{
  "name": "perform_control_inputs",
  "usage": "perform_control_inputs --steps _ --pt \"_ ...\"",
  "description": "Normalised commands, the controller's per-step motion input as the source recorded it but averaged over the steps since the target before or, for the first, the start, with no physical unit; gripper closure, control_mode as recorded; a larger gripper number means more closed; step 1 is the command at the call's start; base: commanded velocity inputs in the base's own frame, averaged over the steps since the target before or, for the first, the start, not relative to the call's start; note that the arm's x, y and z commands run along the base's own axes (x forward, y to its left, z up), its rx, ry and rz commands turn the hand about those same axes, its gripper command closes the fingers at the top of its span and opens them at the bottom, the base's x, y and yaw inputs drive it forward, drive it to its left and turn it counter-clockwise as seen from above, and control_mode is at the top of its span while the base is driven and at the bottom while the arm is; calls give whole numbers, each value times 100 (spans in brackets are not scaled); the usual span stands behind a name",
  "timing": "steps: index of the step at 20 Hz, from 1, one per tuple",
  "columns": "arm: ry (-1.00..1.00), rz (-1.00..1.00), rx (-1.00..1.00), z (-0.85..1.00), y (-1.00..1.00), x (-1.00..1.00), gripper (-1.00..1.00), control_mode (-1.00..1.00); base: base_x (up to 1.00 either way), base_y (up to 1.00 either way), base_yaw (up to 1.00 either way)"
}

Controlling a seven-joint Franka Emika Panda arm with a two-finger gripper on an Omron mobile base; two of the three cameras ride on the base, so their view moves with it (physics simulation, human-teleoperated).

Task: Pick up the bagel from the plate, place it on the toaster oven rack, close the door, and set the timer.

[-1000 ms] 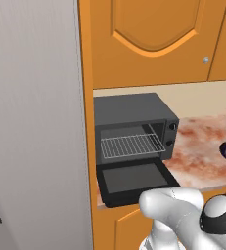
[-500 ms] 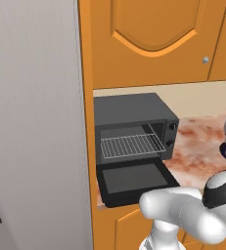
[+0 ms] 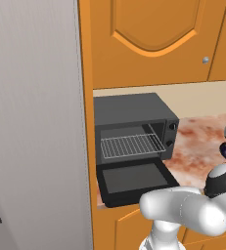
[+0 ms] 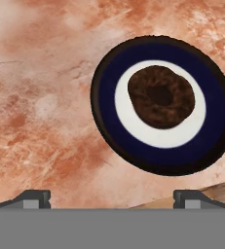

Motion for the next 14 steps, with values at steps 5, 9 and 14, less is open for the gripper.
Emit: perform_control_inputs --steps 5,9,14 --pt "0 5 -5 -6 -4 10 -100 -100 0 0 0" --pt "0 5 -6 -5 -5 18 -100 -100 0 0 0" --pt "0 6 -4 -17 -10 18 -100 -100 0 0 0"
